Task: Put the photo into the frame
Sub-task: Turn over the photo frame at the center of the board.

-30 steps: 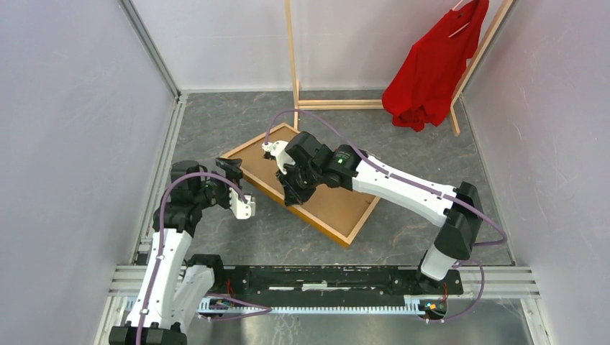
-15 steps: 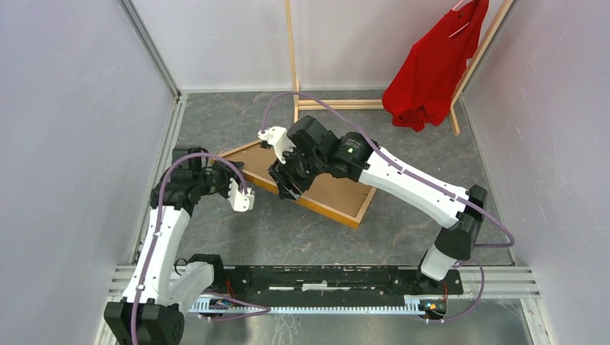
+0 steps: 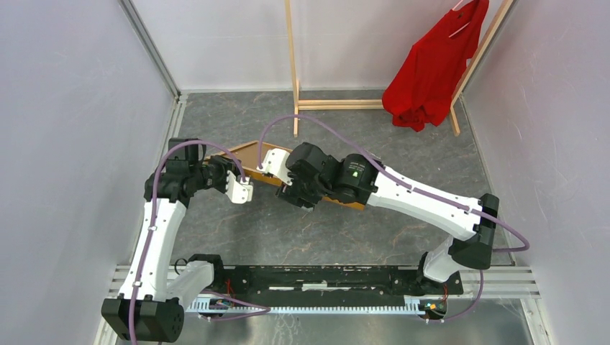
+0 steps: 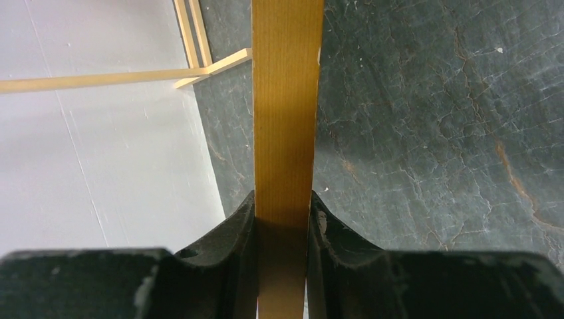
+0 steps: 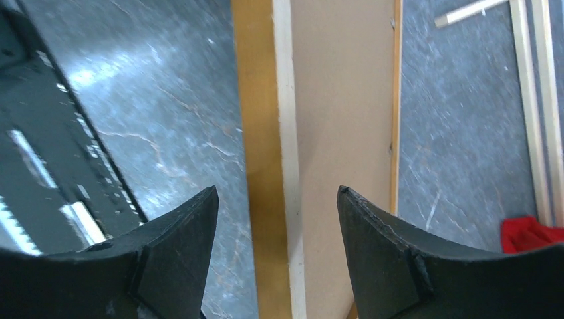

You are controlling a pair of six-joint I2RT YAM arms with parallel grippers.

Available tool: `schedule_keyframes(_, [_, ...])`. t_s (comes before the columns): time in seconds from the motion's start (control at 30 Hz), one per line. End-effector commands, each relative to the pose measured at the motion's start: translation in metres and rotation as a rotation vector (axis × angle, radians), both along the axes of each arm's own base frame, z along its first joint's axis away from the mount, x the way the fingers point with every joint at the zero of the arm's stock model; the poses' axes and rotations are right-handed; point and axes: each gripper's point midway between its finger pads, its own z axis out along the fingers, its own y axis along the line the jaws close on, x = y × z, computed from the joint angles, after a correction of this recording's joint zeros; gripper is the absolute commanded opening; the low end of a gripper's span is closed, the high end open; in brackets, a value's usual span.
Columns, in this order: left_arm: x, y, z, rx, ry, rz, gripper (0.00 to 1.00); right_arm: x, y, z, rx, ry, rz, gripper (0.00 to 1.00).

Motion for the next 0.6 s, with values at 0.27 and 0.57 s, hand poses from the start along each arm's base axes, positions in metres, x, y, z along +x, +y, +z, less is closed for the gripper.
schedule_keyframes(0.27, [0.003,-0.016,0.045,-0.227,0.056,0.086,0.43,0.056,-0.005,0.003,-0.093,-0.238,-0.183,0.28])
schedule_keyframes(0.57, [0.041,-0.012,0.129,-0.608,0.042,0.353,1.0,0.059,0.015,0.096,0.261,-0.111,-0.2,0.24])
